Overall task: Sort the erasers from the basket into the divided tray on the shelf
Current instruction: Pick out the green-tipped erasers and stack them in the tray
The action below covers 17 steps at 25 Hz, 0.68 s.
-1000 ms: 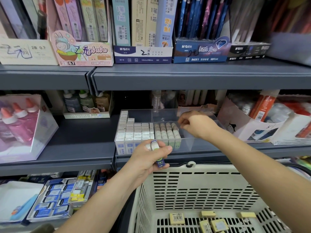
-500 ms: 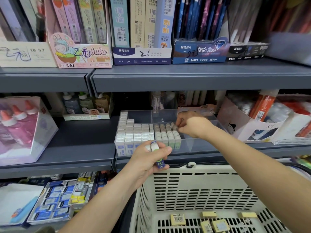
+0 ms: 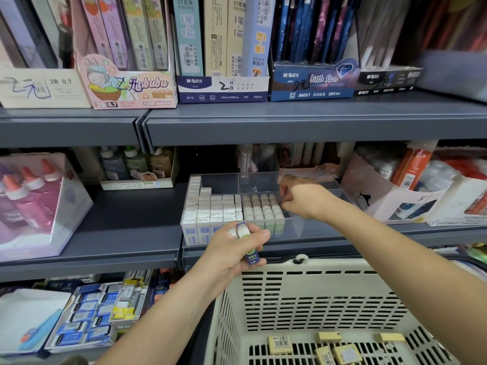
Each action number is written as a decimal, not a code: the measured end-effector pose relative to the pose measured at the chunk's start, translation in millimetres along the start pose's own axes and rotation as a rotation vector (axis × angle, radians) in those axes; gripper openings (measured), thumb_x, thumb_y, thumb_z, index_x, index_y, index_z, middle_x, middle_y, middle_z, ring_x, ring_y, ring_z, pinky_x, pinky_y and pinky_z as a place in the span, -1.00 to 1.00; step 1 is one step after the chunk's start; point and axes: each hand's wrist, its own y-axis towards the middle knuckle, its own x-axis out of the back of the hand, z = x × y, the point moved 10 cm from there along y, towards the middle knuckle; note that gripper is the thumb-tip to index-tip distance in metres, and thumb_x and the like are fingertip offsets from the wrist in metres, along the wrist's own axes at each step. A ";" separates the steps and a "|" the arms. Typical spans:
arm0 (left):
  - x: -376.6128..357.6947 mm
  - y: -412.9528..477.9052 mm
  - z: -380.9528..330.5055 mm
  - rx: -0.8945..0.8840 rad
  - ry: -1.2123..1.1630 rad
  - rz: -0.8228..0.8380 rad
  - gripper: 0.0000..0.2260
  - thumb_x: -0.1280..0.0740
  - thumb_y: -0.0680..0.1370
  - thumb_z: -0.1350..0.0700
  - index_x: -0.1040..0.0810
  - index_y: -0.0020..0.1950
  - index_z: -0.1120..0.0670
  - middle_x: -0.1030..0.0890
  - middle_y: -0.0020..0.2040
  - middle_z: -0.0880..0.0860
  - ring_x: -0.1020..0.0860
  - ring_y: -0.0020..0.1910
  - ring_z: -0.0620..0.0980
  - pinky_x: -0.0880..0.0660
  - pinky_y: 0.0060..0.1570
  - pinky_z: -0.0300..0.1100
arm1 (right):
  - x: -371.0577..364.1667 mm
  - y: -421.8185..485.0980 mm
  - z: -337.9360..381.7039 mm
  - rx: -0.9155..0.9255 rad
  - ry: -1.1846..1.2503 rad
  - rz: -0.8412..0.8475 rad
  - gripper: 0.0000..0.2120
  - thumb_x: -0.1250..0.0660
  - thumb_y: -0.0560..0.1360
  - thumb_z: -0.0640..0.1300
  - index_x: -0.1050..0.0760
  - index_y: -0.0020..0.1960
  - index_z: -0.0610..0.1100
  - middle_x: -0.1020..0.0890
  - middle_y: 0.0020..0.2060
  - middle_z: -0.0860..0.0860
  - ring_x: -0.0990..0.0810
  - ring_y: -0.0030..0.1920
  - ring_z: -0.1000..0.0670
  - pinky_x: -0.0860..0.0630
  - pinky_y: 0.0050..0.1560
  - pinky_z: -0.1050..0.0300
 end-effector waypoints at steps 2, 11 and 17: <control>-1.4 -0.8 -1.6 -0.008 -0.005 0.006 -0.87 -0.48 0.37 0.23 -0.55 -0.17 0.12 -0.58 -0.27 0.05 -0.57 -0.28 -0.09 -0.56 -0.33 -0.17 | 3.9 -2.5 -0.5 0.014 0.020 -0.023 -0.84 -0.28 0.43 -0.23 -0.31 -0.11 -0.05 -0.50 -0.33 0.04 -0.49 -0.17 -0.07 -0.39 -0.20 0.17; -9.2 -2.6 -3.0 -0.005 -0.050 0.054 -0.79 -0.40 0.41 0.38 -0.53 -0.01 0.19 -0.59 -0.24 0.08 -0.63 -0.19 -0.03 -0.59 -0.28 -0.18 | 25.8 -53.2 33.7 0.146 0.349 -0.120 -0.87 -0.37 0.45 -0.09 -0.46 -0.24 0.03 -0.67 -0.32 0.08 -0.60 -0.25 0.15 -0.54 -0.12 0.19; -21.0 -9.2 -1.9 -0.010 0.026 0.133 -0.68 -0.40 0.42 0.33 -0.50 0.16 0.18 -0.60 -0.11 0.08 -0.62 -0.17 -0.08 -0.61 -0.21 -0.16 | 12.5 -74.5 63.3 0.223 0.418 -0.019 -0.93 -0.41 0.44 -0.06 -0.60 -0.07 0.02 -0.61 -0.26 0.11 -0.55 -0.24 0.14 -0.49 -0.14 0.27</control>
